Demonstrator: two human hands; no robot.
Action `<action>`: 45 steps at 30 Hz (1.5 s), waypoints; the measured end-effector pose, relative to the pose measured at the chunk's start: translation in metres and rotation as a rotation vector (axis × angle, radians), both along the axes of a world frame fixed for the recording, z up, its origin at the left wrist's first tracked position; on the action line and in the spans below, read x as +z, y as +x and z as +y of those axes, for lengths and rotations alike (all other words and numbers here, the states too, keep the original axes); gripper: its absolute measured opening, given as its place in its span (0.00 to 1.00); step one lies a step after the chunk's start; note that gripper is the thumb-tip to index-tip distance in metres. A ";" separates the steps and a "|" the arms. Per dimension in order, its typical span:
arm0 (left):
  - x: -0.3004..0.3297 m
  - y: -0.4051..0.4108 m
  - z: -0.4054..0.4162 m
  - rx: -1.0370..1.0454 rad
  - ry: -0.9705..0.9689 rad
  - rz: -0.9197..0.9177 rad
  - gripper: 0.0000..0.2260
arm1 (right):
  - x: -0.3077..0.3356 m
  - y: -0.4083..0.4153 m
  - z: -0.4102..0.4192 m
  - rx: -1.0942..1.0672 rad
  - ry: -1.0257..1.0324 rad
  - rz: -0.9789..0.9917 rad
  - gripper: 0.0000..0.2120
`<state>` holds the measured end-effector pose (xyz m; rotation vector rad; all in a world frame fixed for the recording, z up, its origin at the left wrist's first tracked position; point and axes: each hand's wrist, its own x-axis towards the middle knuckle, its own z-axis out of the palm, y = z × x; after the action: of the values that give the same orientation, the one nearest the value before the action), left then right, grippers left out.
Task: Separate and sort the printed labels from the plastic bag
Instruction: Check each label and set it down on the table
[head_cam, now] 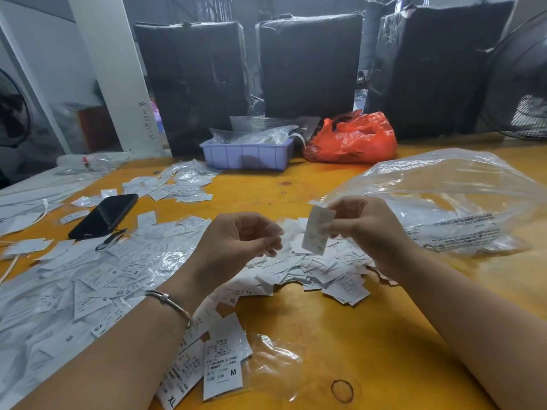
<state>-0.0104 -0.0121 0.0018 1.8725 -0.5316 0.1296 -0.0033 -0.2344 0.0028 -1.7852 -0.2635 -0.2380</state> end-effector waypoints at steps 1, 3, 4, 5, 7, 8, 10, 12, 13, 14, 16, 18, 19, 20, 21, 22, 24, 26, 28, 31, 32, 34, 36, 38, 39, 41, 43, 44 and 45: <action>0.000 0.000 0.000 -0.002 0.004 -0.004 0.04 | 0.005 -0.003 0.000 -0.007 0.043 -0.060 0.07; 0.000 0.000 0.000 0.002 0.018 -0.010 0.03 | 0.015 -0.010 0.001 0.010 0.158 -0.182 0.03; 0.000 0.000 0.000 0.003 0.020 -0.007 0.02 | 0.020 -0.015 0.002 0.028 0.205 -0.241 0.03; 0.000 0.000 0.000 0.002 0.019 -0.004 0.02 | 0.024 -0.019 0.004 0.048 0.236 -0.294 0.04; 0.000 -0.001 -0.001 0.000 0.016 0.000 0.03 | 0.029 -0.027 0.009 0.066 0.225 -0.380 0.07; 0.000 -0.001 -0.001 -0.002 0.018 0.000 0.03 | 0.030 -0.029 0.011 0.059 0.189 -0.412 0.07; 0.000 -0.001 -0.001 -0.005 0.023 -0.001 0.03 | 0.031 -0.033 0.015 0.038 0.118 -0.448 0.08; 0.001 -0.002 -0.001 -0.009 0.027 0.000 0.03 | 0.032 -0.036 0.015 0.015 0.044 -0.466 0.07; 0.001 -0.002 -0.001 -0.010 0.028 0.003 0.03 | 0.032 -0.036 0.015 0.004 0.004 -0.475 0.07; 0.001 -0.002 -0.001 -0.012 0.027 0.009 0.03 | 0.032 -0.037 0.015 -0.004 -0.030 -0.480 0.07; 0.001 -0.002 0.000 -0.017 0.024 0.026 0.04 | 0.033 -0.038 0.015 -0.011 -0.068 -0.484 0.07; 0.002 -0.002 0.000 -0.024 0.023 0.047 0.04 | 0.034 -0.039 0.016 -0.014 -0.082 -0.483 0.07; 0.002 -0.002 0.000 -0.029 0.023 0.059 0.04 | 0.034 -0.040 0.016 -0.016 -0.080 -0.485 0.07; 0.002 -0.002 0.000 -0.033 0.023 0.070 0.04 | 0.035 -0.041 0.016 -0.018 -0.072 -0.491 0.07; 0.002 -0.002 0.000 -0.039 0.022 0.081 0.04 | 0.036 -0.041 0.016 -0.019 -0.063 -0.501 0.07; 0.003 -0.002 0.000 -0.043 0.024 0.088 0.04 | 0.037 -0.042 0.016 -0.018 -0.059 -0.513 0.08; 0.003 -0.002 -0.001 -0.048 0.033 0.097 0.04 | 0.038 -0.043 0.016 -0.012 -0.062 -0.527 0.08; 0.002 -0.002 -0.001 -0.051 0.035 0.102 0.03 | 0.036 -0.042 0.016 -0.011 -0.075 -0.521 0.07; 0.002 -0.002 0.000 -0.055 0.028 0.106 0.04 | 0.034 -0.040 0.017 -0.026 -0.109 -0.510 0.07; 0.002 -0.001 0.001 -0.065 0.026 0.107 0.03 | 0.032 -0.038 0.016 -0.045 -0.163 -0.513 0.06; 0.002 -0.001 0.001 -0.069 0.026 0.108 0.02 | 0.031 -0.037 0.015 -0.047 -0.185 -0.520 0.06; 0.003 -0.001 0.002 -0.083 0.009 0.122 0.03 | 0.030 -0.037 0.014 -0.048 -0.236 -0.540 0.05; 0.004 -0.001 0.003 -0.102 -0.012 0.152 0.06 | 0.030 -0.036 0.013 -0.053 -0.279 -0.553 0.05; 0.004 -0.001 0.004 -0.124 -0.011 0.183 0.08 | 0.030 -0.035 0.011 -0.053 -0.303 -0.563 0.05; 0.004 -0.001 0.005 -0.132 -0.005 0.192 0.09 | 0.031 -0.034 0.010 -0.052 -0.314 -0.570 0.05; 0.004 -0.001 0.005 -0.138 0.002 0.198 0.09 | 0.032 -0.033 0.007 -0.046 -0.336 -0.581 0.05; 0.004 -0.001 0.005 -0.139 0.006 0.197 0.10 | 0.032 -0.031 0.005 -0.027 -0.340 -0.569 0.06; 0.004 -0.001 0.005 -0.139 0.015 0.195 0.10 | 0.032 -0.031 0.004 -0.015 -0.341 -0.557 0.06; 0.004 -0.001 0.004 -0.140 0.028 0.194 0.09 | 0.031 -0.030 0.003 -0.004 -0.345 -0.545 0.06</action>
<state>-0.0110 -0.0077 0.0056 1.8447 -0.5298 -0.1517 -0.0334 -0.2312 0.0342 -2.0329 -0.7230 -0.7197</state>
